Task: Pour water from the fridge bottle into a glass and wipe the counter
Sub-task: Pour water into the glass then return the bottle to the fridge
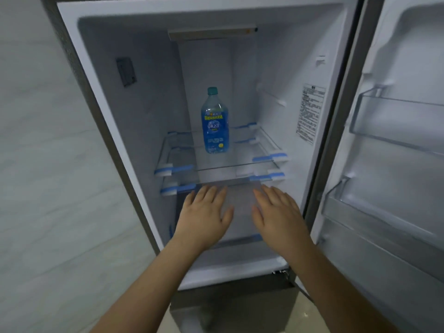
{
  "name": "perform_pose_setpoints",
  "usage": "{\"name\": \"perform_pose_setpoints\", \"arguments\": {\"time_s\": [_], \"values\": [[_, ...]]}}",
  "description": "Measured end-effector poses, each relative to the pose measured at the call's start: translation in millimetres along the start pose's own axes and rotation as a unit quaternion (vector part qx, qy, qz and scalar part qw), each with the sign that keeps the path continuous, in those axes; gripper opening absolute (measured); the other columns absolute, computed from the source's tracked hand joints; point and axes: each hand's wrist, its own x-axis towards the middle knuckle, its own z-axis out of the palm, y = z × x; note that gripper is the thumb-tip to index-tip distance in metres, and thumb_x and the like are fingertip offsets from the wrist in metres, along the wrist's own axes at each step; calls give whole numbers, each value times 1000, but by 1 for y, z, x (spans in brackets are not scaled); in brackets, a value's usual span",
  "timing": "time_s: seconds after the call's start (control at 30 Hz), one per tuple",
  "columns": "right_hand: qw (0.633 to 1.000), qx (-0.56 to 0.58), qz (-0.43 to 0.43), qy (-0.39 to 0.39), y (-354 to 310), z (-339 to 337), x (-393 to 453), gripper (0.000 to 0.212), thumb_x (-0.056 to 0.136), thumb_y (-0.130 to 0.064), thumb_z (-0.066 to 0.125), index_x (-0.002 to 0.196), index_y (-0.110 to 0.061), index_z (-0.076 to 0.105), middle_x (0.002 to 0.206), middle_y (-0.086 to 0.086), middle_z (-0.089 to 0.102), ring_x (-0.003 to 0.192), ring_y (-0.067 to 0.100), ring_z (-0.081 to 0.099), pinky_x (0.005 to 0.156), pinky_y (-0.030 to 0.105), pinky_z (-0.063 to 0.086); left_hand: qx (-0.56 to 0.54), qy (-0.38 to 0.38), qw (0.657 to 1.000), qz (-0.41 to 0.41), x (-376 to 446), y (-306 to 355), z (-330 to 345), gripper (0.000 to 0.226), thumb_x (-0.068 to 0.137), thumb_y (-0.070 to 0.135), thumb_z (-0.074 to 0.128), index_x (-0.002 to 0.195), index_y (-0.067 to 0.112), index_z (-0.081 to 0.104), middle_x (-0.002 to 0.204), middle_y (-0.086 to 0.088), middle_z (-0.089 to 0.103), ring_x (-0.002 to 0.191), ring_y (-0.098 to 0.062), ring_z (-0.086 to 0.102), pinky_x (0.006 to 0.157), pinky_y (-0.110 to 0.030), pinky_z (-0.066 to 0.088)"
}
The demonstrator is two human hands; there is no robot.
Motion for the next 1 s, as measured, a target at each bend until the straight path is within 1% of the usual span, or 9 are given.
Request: {"name": "perform_pose_setpoints", "arguments": {"time_s": [0.1,0.2,0.37,0.5,0.6,0.7,0.73,0.87,1.0], "values": [[1000,7,4,-17,0,-1,-26,59,93,-41,24,134,-12,55,135,12,58,126,32,51,108,48,38,-5,-6,1000,20,-27,11,0,82,85,60,-3,155,27,24,160,3,29,149,-18,19,121,-43,14],[999,10,-2,-30,-6,-8,-47,62,94,-43,21,138,-13,52,139,10,55,130,30,48,111,47,35,-7,10,999,33,-53,16,-5,76,90,58,3,154,25,29,157,1,35,147,-20,24,120,-44,17],[1000,3,2,-27,-20,-21,-71,63,94,-43,18,139,-15,50,142,8,53,134,27,45,112,44,31,13,-9,999,32,-89,21,-12,79,88,59,-6,156,26,19,161,2,25,150,-18,14,122,-43,11],[999,3,-2,-40,-37,-28,-91,65,93,-45,14,142,-17,47,144,6,50,136,25,42,113,45,30,3,-19,1000,23,-120,17,-17,80,87,59,-8,156,26,15,163,2,20,151,-19,11,121,-43,7],[999,-3,-5,-38,-51,-34,-110,64,94,-44,16,141,-16,47,143,7,51,136,25,41,114,46,30,-3,-4,1000,24,-144,6,-22,76,90,58,-3,155,26,18,161,1,25,150,-19,16,121,-43,10],[999,-17,13,-47,-66,-40,-132,60,96,-43,18,146,-18,40,150,5,44,141,23,34,118,43,23,-4,23,999,37,-170,-3,-22,66,97,55,11,154,24,26,157,-1,35,147,-20,25,119,-44,17],[998,-22,19,-52,-71,-41,-140,60,96,-42,18,148,-19,38,151,3,41,143,21,31,119,42,21,-4,27,999,40,-178,-5,-21,66,97,54,12,154,24,28,156,-1,37,147,-20,26,119,-44,18],[996,-37,30,-73,-89,-50,-175,52,101,-39,23,149,-22,34,154,2,36,144,19,28,119,43,22,-22,29,998,50,-211,-9,-15,69,95,54,11,151,22,34,153,-3,42,144,-22,32,117,-46,23],[995,-49,45,-78,-97,-61,-211,60,96,-43,18,146,-19,40,150,5,43,141,23,35,116,45,29,-40,-13,996,77,-236,3,-16,80,87,58,-4,155,25,22,160,0,27,149,-19,19,120,-41,12]]}}
